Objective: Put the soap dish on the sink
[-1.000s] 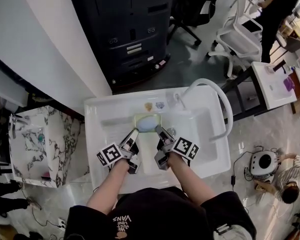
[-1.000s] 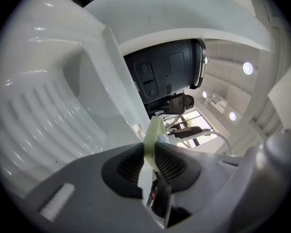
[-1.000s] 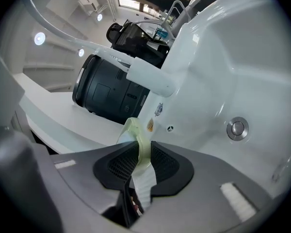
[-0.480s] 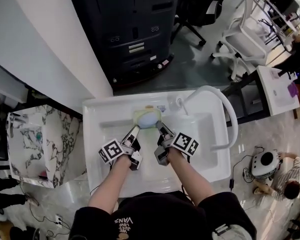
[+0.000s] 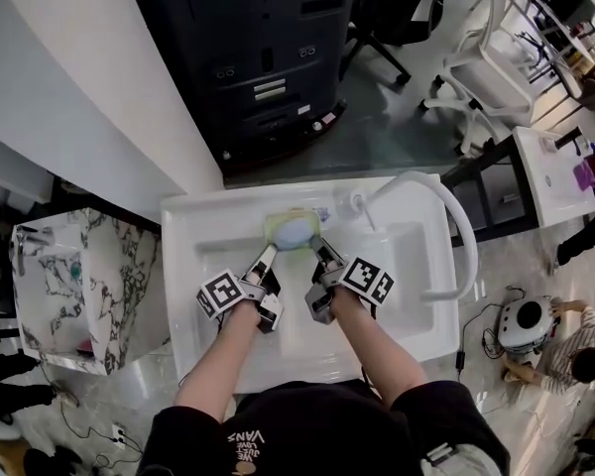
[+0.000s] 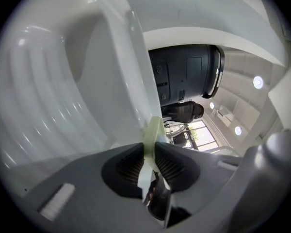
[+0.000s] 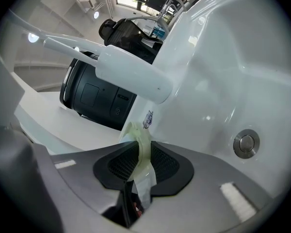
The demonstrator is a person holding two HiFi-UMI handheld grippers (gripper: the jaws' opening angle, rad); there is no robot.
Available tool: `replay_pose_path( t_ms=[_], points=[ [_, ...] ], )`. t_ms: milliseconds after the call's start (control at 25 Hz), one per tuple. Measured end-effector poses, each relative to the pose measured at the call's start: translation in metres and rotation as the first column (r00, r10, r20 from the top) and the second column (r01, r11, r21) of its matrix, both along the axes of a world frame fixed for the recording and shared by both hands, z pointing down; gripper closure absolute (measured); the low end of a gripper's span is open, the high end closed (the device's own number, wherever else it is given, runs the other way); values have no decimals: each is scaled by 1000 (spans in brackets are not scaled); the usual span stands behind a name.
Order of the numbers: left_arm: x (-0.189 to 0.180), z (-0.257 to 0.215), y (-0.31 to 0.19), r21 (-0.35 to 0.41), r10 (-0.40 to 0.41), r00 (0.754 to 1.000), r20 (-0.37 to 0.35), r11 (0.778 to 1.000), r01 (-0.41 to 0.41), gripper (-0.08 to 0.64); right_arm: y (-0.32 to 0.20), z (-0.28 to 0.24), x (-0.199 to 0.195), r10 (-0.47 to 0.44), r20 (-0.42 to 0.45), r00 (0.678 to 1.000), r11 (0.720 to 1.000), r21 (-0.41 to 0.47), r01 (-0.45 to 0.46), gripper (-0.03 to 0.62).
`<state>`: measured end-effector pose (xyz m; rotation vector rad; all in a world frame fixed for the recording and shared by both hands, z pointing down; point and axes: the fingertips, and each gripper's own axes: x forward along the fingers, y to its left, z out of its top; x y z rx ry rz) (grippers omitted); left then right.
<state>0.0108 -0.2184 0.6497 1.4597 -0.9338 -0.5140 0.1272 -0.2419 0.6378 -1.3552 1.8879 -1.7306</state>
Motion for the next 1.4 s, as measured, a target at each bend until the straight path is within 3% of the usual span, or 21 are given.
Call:
replay_pose_path(
  t_ms=[360, 840, 1160, 1280, 1400],
  points=[
    [-2, 5, -9, -18, -21, 999, -29, 1000, 20, 440, -8, 6, 0, 37, 29, 999, 999, -25, -36, 512],
    [-2, -4, -16, 34, -33, 998, -49, 999, 35, 439, -15, 1, -2, 44, 57, 997, 999, 3, -44, 509],
    [-4, -7, -18, 37, -41, 998, -51, 998, 43, 428, -14, -1, 3, 58, 59, 997, 998, 11, -58, 467],
    [-2, -9, -17, 41, -34, 998, -45, 999, 35, 400, -9, 0, 8, 43, 25, 999, 999, 20, -43, 466],
    [-1, -9, -14, 51, -6, 1000, -3, 999, 7, 391, -5, -4, 13, 19, -70, 997, 998, 64, -14, 466]
  ],
)
